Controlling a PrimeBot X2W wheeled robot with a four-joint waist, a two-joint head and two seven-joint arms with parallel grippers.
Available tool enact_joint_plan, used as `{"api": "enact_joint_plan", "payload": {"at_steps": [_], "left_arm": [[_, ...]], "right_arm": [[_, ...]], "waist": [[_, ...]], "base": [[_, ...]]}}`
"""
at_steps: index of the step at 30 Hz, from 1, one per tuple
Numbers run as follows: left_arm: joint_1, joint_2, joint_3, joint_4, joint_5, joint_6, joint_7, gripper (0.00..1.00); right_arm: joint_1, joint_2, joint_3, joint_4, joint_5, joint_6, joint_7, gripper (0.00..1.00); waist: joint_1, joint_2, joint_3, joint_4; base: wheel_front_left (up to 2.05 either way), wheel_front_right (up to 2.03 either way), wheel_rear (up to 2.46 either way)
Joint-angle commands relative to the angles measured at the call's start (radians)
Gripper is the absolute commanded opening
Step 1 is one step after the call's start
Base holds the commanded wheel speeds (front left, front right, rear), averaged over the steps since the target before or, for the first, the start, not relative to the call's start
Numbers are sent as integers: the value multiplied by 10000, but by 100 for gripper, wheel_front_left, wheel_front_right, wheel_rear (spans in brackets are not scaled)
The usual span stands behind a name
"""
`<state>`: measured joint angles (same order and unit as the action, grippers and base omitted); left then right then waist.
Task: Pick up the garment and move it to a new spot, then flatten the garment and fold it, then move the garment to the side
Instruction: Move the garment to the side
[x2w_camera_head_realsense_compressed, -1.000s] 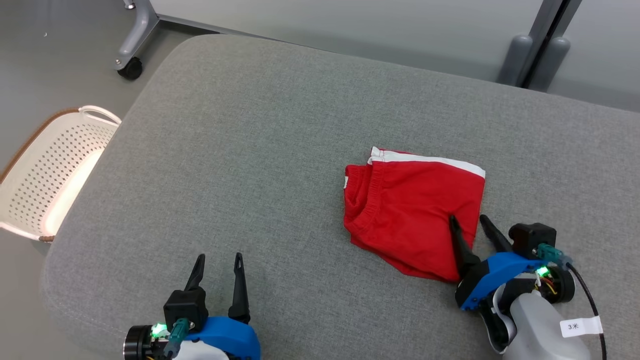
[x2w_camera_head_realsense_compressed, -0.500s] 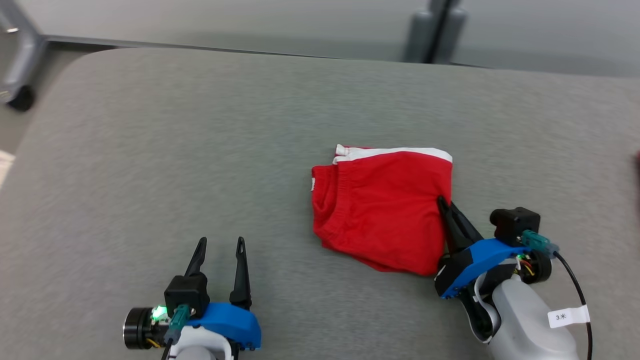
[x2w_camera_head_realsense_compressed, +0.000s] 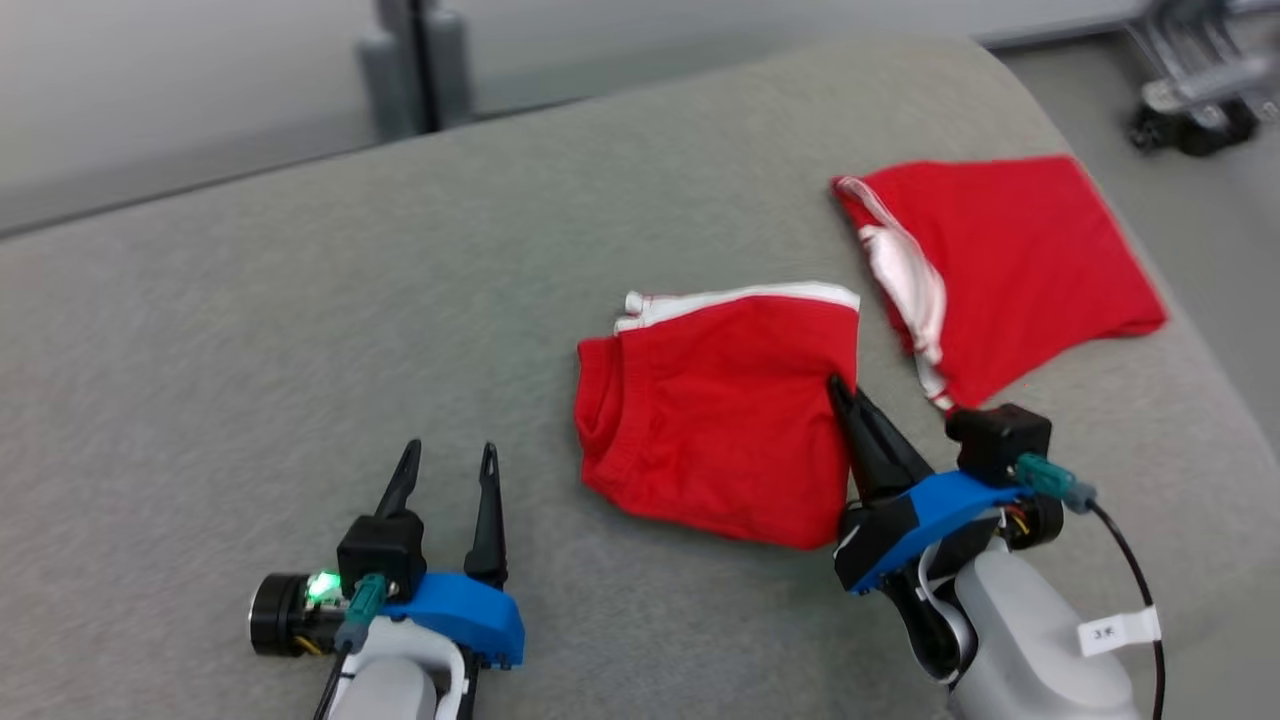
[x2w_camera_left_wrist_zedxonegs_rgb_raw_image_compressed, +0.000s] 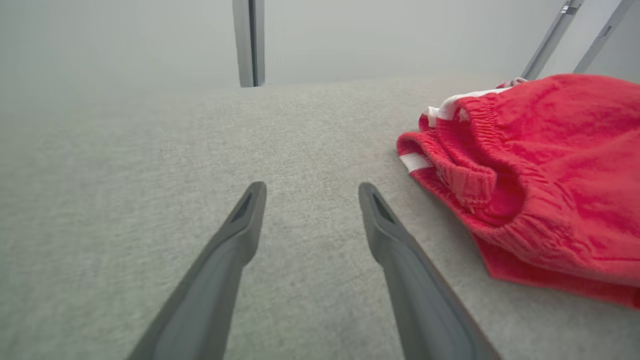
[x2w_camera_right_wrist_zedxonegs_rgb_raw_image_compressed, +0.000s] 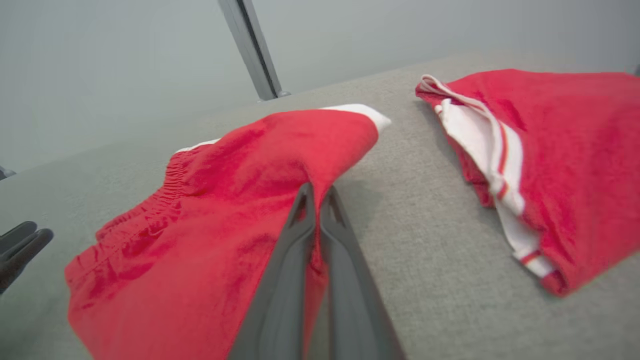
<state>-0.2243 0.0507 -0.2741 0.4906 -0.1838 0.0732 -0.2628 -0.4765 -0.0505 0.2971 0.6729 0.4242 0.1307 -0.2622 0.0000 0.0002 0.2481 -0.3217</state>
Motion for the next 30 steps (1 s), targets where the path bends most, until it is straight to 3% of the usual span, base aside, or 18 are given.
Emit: {"api": "enact_joint_plan", "payload": {"at_steps": [1,7,13,22,30], "left_arm": [[-174,-4,-31,45,58,-52,-25,100],[-366,7,-61,225,221,-205,-25,100],[-547,9,-144,468,453,-374,-25,100],[-411,-2,-257,513,453,-423,-25,100],[-387,1,-392,341,365,-321,-26,100]], "right_arm": [[124,-14,21,-95,76,2,-38,0],[15,-11,24,-265,-17,2,-41,0],[-747,-135,-440,238,-1459,1,-44,0],[-2429,-2223,-1044,1933,-3391,-1,-43,0],[-3495,-4314,-2560,3816,-5026,-1,3,0]], "waist": [[0,-2,-396,-655],[0,-2,-143,-1128],[0,-2,99,-670],[0,-2,352,802],[0,-2,531,1806]], "base": [[0,0,0],[0,0,0],[0,0,0],[0,0,0],[0,0,0]]}}
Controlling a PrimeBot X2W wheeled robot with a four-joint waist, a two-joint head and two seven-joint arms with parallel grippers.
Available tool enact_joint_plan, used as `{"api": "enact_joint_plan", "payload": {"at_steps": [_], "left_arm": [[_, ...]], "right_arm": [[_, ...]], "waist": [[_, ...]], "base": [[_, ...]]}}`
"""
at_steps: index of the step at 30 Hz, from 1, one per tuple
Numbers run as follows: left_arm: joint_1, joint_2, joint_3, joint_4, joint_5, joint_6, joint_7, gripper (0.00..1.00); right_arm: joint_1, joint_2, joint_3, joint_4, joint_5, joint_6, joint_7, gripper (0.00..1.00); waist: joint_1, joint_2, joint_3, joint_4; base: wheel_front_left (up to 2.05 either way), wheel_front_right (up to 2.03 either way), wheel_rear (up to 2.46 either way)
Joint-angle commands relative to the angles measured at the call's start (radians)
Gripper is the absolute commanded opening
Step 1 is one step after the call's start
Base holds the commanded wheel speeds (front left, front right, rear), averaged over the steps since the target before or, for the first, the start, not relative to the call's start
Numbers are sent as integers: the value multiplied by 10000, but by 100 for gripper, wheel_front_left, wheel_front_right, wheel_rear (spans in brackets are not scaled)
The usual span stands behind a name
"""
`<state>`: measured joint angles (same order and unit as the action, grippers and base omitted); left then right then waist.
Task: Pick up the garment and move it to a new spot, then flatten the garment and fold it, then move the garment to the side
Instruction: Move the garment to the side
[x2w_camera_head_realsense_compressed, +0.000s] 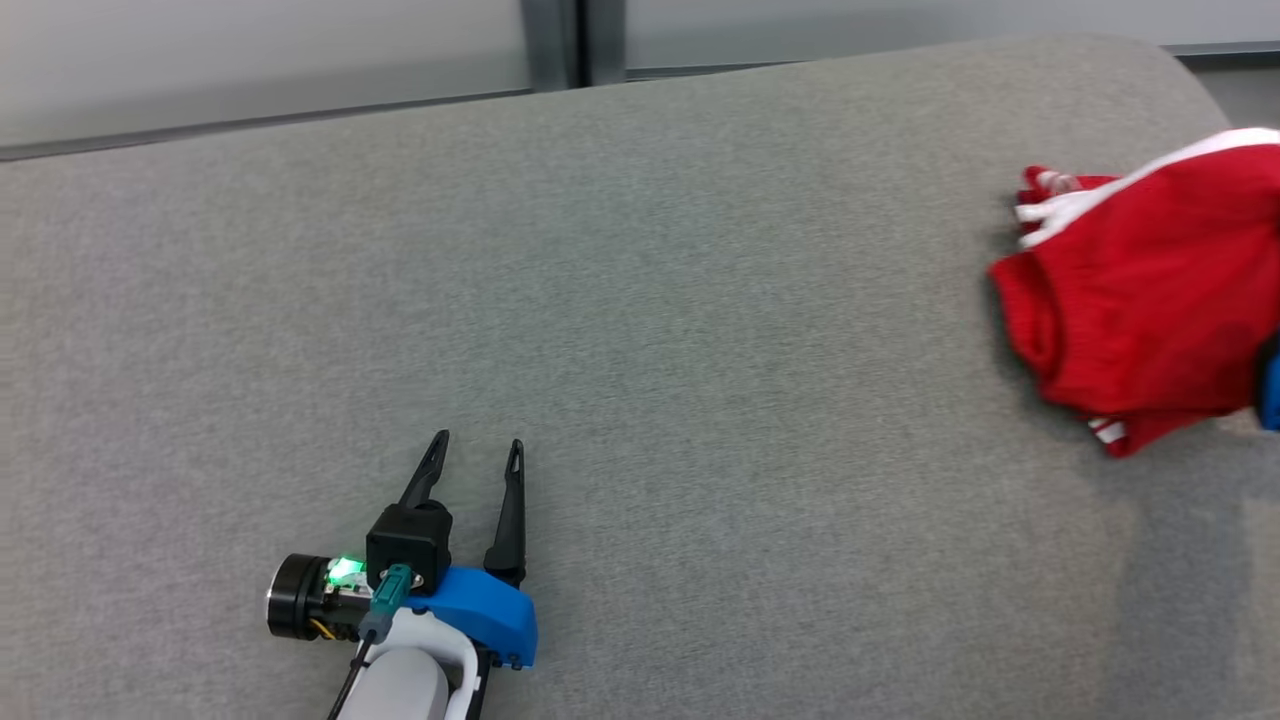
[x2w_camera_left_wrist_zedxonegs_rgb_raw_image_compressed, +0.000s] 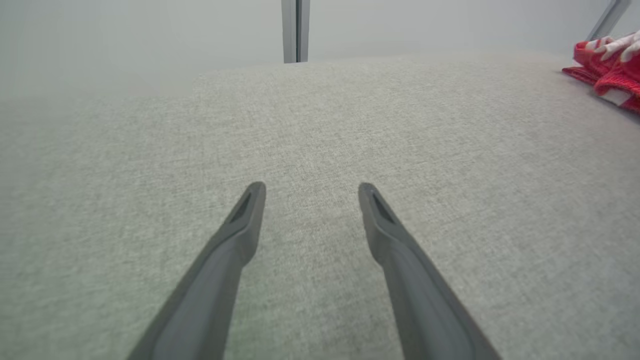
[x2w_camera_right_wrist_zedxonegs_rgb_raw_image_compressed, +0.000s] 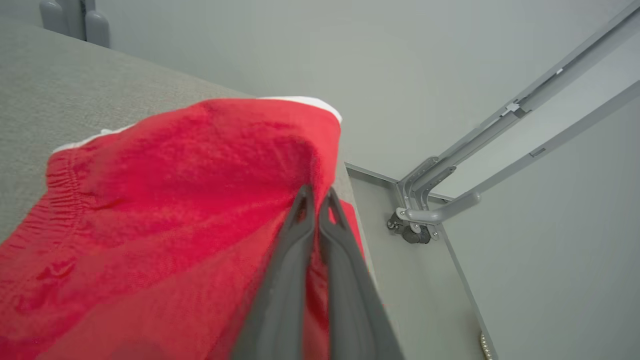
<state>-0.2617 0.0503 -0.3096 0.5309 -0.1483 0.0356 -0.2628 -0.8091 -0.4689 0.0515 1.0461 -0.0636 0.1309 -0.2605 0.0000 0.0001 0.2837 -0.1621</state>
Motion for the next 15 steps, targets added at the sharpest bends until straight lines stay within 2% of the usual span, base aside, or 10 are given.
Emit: {"api": "enact_joint_plan", "payload": {"at_steps": [1,5,6,7,11,15], "left_arm": [[-29,2,-33,-67,10,79,-23,100],[-110,2,-70,-83,55,42,-24,100],[-118,3,-68,-86,64,61,-24,100],[-130,-2,-74,-77,70,71,-24,100],[-141,2,-35,-68,65,98,-24,100],[-136,2,90,-41,65,153,-24,100]], "right_arm": [[-272,-297,-347,270,-343,-3,24,0],[-445,-812,-1515,673,-1289,-4,247,0],[-446,-997,-1979,700,-1511,-7,302,42],[-373,-1051,-2349,708,-1817,-7,421,100],[-42,-615,-3951,165,-2810,-3,329,100],[-43,495,-4916,-519,-3506,-3,34,100]], "waist": [[0,-1,200,296],[0,-1,306,588],[0,-1,335,633],[0,-1,355,672],[0,-1,364,741],[0,-1,283,711]], "base": [[0,0,0],[0,0,0],[0,0,0],[0,0,0],[0,0,0],[0,0,0]]}}
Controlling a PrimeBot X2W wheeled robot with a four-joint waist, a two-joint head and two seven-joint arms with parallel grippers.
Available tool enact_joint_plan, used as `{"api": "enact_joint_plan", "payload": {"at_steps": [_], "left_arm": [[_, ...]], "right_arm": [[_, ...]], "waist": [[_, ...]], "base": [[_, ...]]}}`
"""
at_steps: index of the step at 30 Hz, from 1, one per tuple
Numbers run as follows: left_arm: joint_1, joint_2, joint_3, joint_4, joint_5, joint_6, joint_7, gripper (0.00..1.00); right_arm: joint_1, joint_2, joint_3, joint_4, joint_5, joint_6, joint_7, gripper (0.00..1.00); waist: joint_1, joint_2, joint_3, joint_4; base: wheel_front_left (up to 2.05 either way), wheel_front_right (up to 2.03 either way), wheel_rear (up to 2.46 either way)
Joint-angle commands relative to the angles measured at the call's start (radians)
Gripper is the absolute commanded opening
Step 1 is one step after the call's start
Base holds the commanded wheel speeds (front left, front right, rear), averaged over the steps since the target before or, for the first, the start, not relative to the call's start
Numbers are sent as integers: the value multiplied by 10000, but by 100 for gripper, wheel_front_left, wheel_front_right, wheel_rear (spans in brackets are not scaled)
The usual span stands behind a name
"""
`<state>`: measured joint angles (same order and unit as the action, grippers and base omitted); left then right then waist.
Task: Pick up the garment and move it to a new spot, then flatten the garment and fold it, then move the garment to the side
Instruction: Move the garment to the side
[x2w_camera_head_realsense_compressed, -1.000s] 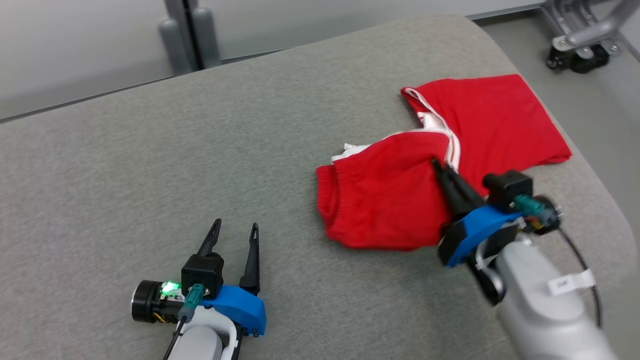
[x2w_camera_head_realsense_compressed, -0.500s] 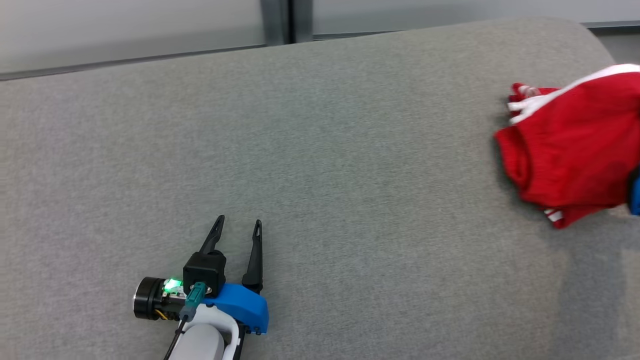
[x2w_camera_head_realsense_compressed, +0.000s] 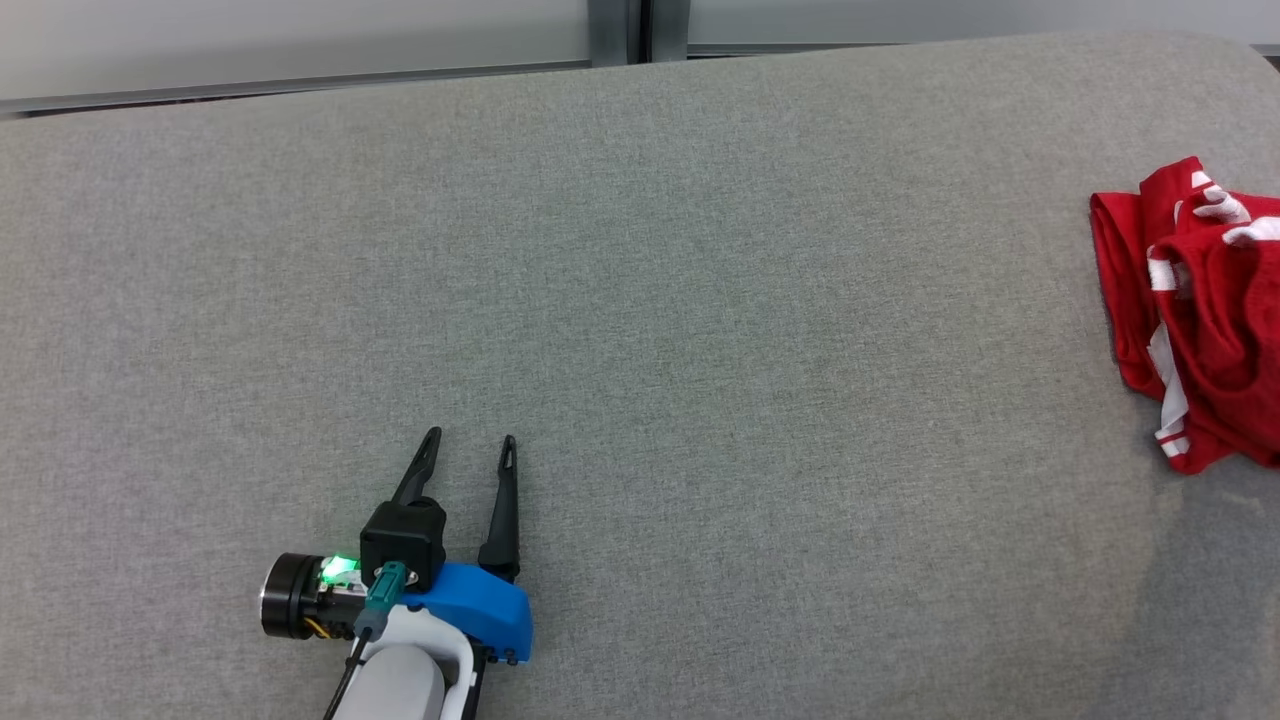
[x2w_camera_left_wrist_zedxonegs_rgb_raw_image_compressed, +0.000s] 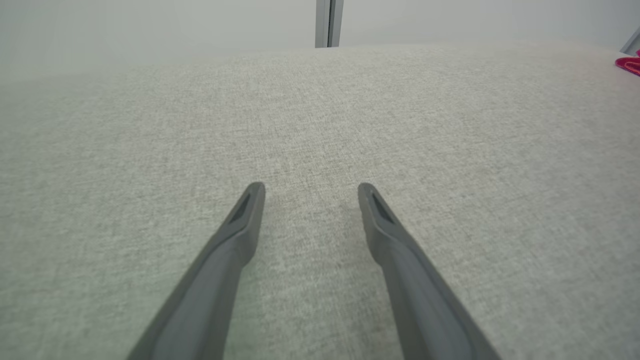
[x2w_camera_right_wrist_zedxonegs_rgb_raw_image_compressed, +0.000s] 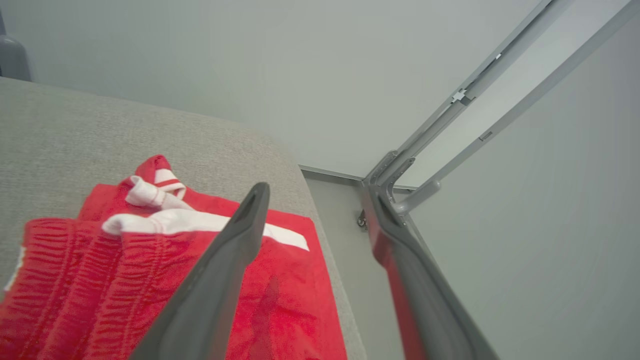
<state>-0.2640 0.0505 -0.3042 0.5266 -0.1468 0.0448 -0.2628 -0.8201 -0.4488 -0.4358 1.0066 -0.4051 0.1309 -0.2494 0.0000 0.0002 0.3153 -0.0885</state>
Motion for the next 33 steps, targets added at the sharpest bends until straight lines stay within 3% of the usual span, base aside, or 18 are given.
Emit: {"api": "enact_joint_plan", "payload": {"at_steps": [1,2,6,12,24,33], "left_arm": [[-113,0,36,1,50,61,-24,100],[-84,1,123,-21,20,82,-24,100],[-34,3,295,-90,-73,220,-24,100],[155,0,712,-250,-181,425,-24,100],[700,-2,1270,-461,-241,665,-24,100],[1233,0,1695,-494,-291,721,-24,100]], "right_arm": [[66,294,-43,-124,-91,-3,-77,100],[-25,977,-138,-387,-184,-3,-141,100],[325,2504,581,-1646,343,-3,-162,100],[1434,3651,2276,-3255,2027,-3,-168,100],[3877,3969,3658,-3926,4140,-1,-170,100],[4882,3959,4204,-4073,4918,-1,-171,100]], "waist": [[0,-2,-33,-25],[0,-2,-98,-54],[0,-2,-229,-96],[0,-2,-532,55],[0,-2,-1348,717],[0,-2,-2074,773]], "base": [[0,0,0],[0,0,0],[0,0,0],[0,0,0],[0,0,0],[0,0,0]]}}
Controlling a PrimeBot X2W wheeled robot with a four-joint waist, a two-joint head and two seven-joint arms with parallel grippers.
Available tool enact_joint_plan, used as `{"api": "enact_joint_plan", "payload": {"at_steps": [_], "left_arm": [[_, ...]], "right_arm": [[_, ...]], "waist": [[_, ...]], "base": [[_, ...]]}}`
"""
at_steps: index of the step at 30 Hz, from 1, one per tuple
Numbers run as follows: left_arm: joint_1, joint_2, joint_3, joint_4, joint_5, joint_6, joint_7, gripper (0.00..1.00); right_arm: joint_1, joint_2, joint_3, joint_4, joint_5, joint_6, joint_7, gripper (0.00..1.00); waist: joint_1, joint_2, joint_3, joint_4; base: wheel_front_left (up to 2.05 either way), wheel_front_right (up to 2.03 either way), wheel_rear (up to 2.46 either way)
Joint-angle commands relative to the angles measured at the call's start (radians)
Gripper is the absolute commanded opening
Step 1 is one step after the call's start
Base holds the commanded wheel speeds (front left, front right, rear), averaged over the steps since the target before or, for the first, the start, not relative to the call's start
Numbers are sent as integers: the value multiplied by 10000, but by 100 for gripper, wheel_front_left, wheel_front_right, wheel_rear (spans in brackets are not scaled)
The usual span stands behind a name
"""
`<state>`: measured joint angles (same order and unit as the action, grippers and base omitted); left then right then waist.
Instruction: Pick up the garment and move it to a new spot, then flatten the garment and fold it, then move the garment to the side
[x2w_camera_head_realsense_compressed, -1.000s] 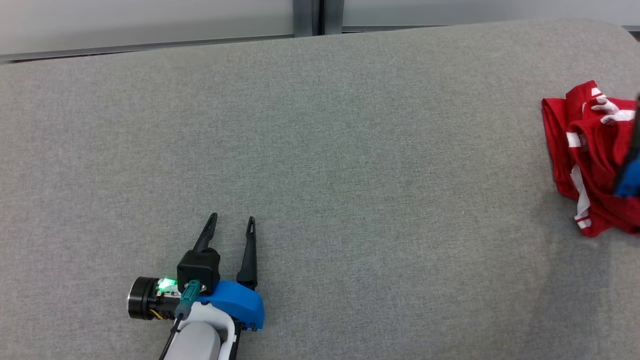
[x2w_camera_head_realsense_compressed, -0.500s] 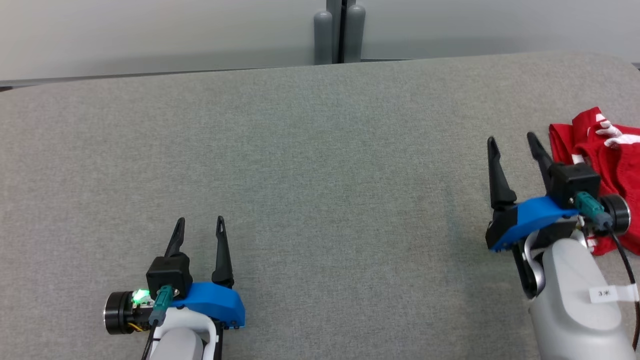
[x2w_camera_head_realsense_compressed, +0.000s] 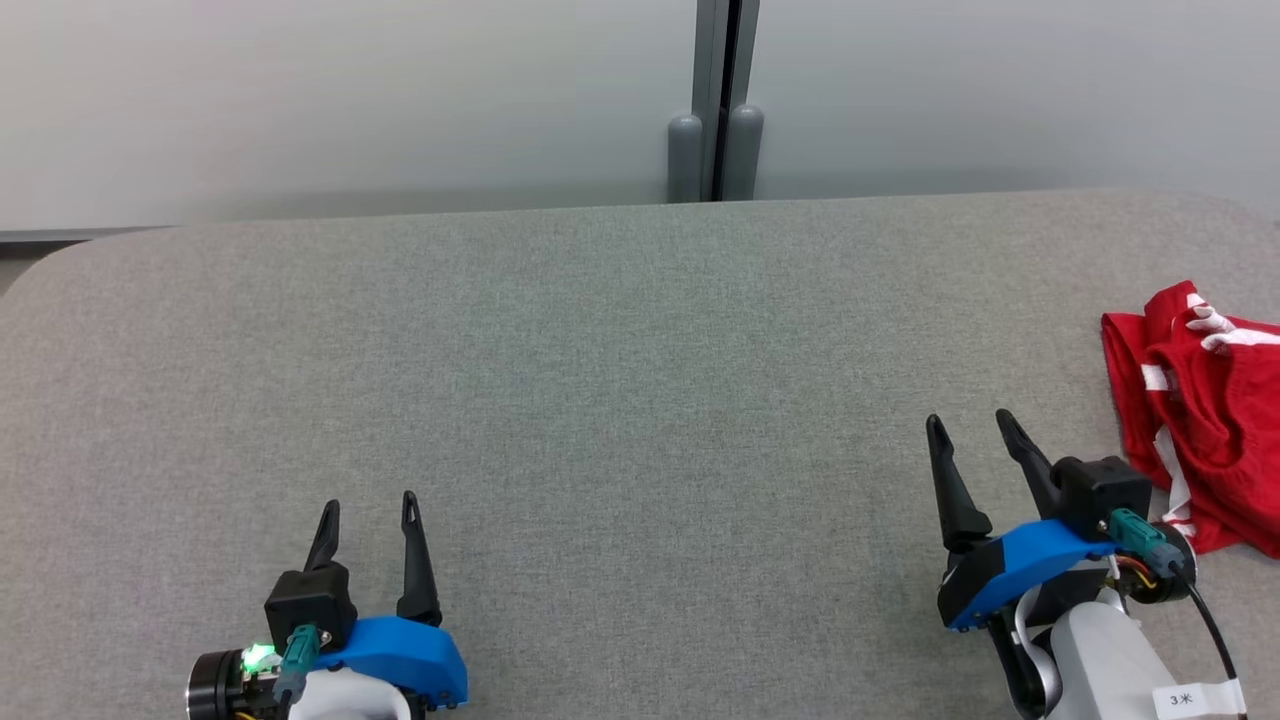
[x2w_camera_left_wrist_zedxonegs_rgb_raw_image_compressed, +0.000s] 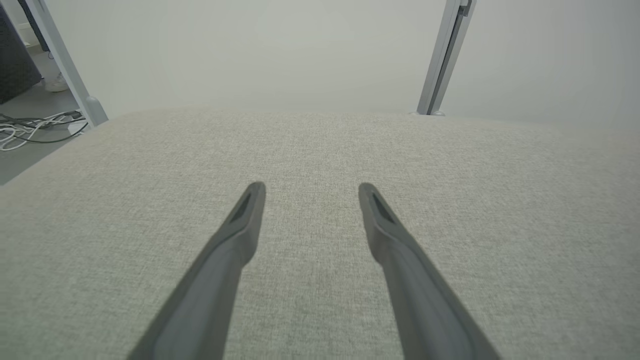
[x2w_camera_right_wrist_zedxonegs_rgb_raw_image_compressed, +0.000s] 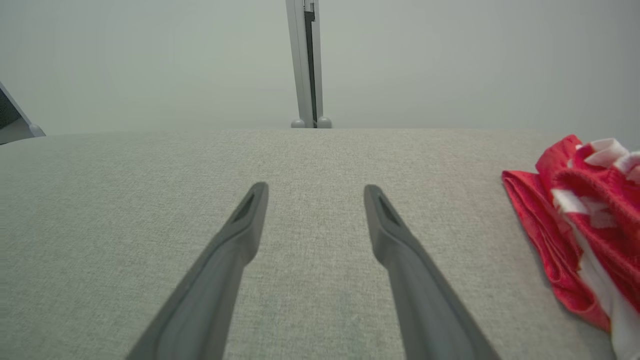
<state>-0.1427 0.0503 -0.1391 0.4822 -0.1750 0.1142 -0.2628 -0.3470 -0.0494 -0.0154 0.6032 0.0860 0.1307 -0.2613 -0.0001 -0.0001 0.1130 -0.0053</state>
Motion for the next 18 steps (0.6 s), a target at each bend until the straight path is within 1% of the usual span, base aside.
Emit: {"api": "enact_joint_plan", "payload": {"at_steps": [1,8,18], "left_arm": [[79,1,76,-43,-13,33,-24,100],[545,1,260,13,-91,-58,-24,100],[870,0,634,-234,-382,-451,-24,100]], "right_arm": [[194,-35,40,-66,76,1,-52,100],[579,-32,296,-172,427,1,-53,100],[767,-32,446,-306,651,1,-53,100]], "waist": [[1,1,-136,-75],[1,1,-812,-196],[1,1,-1075,-269]], "base": [[0,0,0],[0,0,0],[0,0,0]]}}
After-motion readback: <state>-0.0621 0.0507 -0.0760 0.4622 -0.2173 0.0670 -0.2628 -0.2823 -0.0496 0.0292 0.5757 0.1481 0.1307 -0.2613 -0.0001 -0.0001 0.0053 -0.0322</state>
